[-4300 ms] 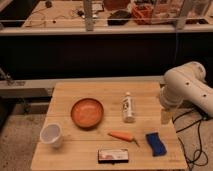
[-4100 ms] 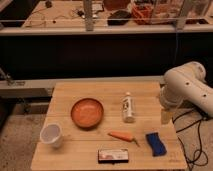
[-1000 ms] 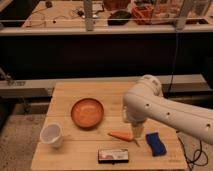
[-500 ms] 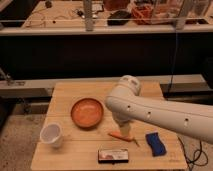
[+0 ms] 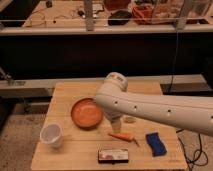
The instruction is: Move the arm in a circular motion
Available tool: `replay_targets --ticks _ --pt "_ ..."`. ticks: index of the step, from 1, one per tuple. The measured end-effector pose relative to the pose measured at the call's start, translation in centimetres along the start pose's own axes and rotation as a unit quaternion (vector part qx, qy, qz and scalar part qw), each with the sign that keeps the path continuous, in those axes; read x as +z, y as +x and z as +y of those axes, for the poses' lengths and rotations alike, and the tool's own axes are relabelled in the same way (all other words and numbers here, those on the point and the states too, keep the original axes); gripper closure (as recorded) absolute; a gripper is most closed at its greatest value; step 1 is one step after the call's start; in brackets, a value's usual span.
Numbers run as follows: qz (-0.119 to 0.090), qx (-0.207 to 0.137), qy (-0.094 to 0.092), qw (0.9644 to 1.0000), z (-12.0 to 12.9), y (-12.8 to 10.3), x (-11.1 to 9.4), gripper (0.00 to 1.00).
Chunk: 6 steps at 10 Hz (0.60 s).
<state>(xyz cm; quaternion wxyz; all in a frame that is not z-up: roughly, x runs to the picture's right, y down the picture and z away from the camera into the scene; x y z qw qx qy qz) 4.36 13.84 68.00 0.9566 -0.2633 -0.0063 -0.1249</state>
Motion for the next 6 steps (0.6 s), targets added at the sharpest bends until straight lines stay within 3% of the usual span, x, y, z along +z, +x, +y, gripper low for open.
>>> replay_targets --ticks 6 --pt "0.001 -0.019 0.002 0.9998 -3.5 -0.5 0.6 0.20"
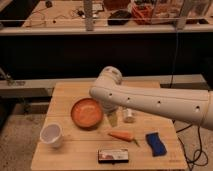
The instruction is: Move the arm in a circular motion
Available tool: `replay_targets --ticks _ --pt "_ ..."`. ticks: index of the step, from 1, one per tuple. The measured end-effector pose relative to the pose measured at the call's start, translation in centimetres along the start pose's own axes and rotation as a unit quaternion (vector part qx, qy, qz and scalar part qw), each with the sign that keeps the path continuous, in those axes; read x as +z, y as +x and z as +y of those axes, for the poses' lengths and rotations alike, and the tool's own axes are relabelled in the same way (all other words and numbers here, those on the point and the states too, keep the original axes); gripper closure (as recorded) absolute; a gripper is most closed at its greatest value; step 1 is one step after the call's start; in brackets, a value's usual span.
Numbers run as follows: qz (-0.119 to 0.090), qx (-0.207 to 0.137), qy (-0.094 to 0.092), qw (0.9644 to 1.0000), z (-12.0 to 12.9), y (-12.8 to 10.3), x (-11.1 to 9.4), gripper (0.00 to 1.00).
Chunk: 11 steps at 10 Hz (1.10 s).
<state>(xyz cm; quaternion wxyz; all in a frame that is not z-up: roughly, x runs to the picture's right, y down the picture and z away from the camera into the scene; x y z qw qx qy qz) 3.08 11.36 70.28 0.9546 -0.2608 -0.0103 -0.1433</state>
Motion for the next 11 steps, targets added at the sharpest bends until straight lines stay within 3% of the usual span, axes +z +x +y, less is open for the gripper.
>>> replay_targets --ticks 2,6,11 --pt "0.000 -0.003 0.002 1.0000 -0.6 0.2 0.2 0.20" --pt "0.003 -0.017 0.004 0.9999 -4.1 -0.1 0.8 0.20" --pt "0.003 -0.009 0.004 0.9999 -7.1 0.8 1.5 0.20"
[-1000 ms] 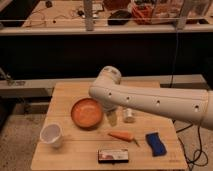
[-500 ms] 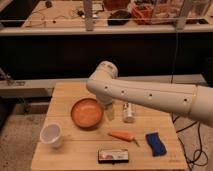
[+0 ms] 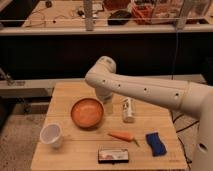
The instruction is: Move the arm in a circular motion
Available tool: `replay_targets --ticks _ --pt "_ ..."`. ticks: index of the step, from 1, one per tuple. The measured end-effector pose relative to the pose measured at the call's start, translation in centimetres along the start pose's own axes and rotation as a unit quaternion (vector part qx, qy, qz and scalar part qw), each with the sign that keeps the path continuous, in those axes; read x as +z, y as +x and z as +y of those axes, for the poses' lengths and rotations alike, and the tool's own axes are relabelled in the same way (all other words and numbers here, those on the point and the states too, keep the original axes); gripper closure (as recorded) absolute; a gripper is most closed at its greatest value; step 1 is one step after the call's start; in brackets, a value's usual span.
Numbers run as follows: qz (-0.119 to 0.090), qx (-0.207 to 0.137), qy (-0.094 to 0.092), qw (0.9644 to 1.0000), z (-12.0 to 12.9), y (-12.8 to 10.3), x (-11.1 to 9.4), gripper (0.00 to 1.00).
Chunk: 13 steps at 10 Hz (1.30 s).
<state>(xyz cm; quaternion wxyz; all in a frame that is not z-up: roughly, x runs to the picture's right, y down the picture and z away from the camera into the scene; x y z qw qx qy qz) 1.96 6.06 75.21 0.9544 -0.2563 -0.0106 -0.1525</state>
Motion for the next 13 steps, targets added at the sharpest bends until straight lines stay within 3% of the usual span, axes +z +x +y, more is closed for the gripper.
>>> replay_targets --ticks 5,8,13 --pt "-0.005 0.018 0.001 0.9998 -1.2 2.1 0.6 0.20" --pt "-0.010 0.035 0.002 0.9993 -0.9 5.7 0.8 0.20" --pt "-0.022 0.068 0.004 0.9975 0.0 9.0 0.9 0.20"
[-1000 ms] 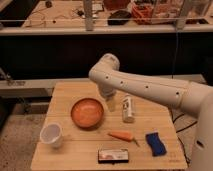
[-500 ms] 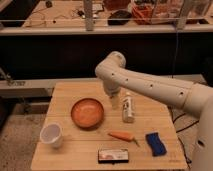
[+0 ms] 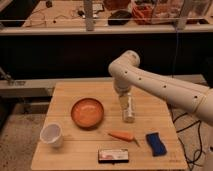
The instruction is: Move the arm in a circular motion
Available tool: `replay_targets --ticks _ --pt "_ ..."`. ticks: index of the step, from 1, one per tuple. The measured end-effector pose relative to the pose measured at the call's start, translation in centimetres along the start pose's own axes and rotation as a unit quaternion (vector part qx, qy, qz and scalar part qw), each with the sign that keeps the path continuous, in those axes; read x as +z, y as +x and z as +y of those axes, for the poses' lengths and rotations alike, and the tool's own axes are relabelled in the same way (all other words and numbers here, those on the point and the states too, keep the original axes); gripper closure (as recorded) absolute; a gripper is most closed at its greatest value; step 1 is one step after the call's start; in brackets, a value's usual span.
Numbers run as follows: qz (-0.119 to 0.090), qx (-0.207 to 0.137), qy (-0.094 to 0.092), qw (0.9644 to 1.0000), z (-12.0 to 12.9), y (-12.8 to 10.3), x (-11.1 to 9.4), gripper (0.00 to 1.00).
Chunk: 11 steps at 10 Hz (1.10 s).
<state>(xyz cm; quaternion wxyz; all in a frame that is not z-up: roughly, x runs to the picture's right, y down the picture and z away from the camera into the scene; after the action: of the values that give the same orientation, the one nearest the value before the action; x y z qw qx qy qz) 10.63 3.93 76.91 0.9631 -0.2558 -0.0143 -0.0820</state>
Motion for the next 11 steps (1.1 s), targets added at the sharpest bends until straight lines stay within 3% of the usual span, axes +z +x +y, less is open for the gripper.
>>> replay_targets --ticks 1,5,8,11 --pt "-0.003 0.005 0.001 1.0000 0.0 0.2 0.1 0.20" --pt "-0.014 0.046 0.005 0.9988 2.2 5.5 0.5 0.20" --pt "-0.024 0.064 0.006 0.9977 2.9 7.1 0.6 0.20" --pt "-0.027 0.080 0.007 0.9965 4.5 10.8 0.9 0.20"
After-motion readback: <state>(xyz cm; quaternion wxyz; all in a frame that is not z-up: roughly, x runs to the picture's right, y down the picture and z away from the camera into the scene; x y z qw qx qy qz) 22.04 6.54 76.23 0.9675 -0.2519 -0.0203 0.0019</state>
